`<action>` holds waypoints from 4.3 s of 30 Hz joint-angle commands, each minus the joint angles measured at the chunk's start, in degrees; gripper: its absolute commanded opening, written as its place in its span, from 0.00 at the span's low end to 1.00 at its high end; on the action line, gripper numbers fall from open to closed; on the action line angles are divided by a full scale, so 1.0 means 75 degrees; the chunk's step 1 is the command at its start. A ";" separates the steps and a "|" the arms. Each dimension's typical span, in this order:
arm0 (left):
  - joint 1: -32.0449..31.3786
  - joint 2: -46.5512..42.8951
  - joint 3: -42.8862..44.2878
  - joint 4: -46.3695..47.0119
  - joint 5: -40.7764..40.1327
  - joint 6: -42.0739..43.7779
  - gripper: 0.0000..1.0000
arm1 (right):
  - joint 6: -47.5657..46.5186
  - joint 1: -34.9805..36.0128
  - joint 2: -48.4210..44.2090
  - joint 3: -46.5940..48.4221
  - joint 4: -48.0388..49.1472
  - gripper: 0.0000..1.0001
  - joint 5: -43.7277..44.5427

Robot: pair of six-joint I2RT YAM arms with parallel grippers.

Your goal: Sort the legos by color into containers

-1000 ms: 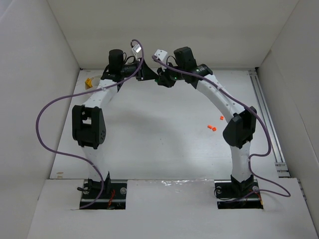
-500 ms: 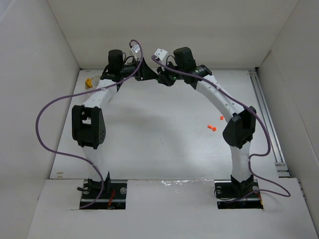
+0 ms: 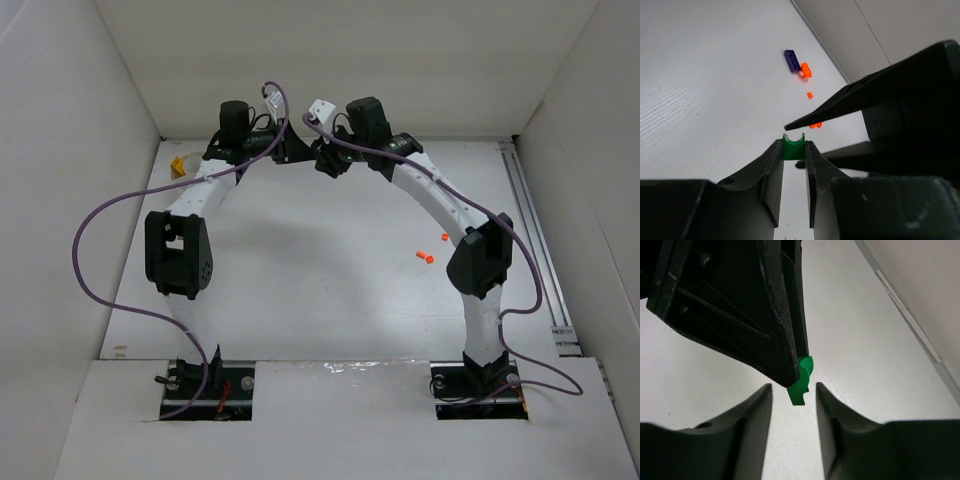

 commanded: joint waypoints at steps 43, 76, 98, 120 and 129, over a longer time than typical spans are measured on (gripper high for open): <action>0.1892 -0.0163 0.1190 -0.3841 -0.7745 0.3037 0.13 | 0.1085 -0.2876 -0.1928 -0.3760 0.1121 0.78 -0.0422; 0.1025 -0.1862 -0.0532 -0.2189 -0.4020 0.3378 0.63 | -0.3114 -0.4974 -0.3240 -0.6221 -0.0980 0.63 -0.0367; 0.1025 -0.1488 -0.0474 -0.1896 -0.4242 0.2932 0.67 | -0.0627 -0.4446 -0.1906 -0.6082 0.1649 0.66 0.2250; 0.1025 -0.1124 -0.0122 -0.1896 -0.4242 0.2861 0.67 | -0.0485 -0.4224 -0.0989 -0.5436 0.0935 0.14 0.2964; 0.1657 -0.1124 -0.1140 -0.0902 0.0463 0.2605 0.69 | -0.1490 -0.4597 -0.1903 -0.3509 -0.2307 0.00 -0.1942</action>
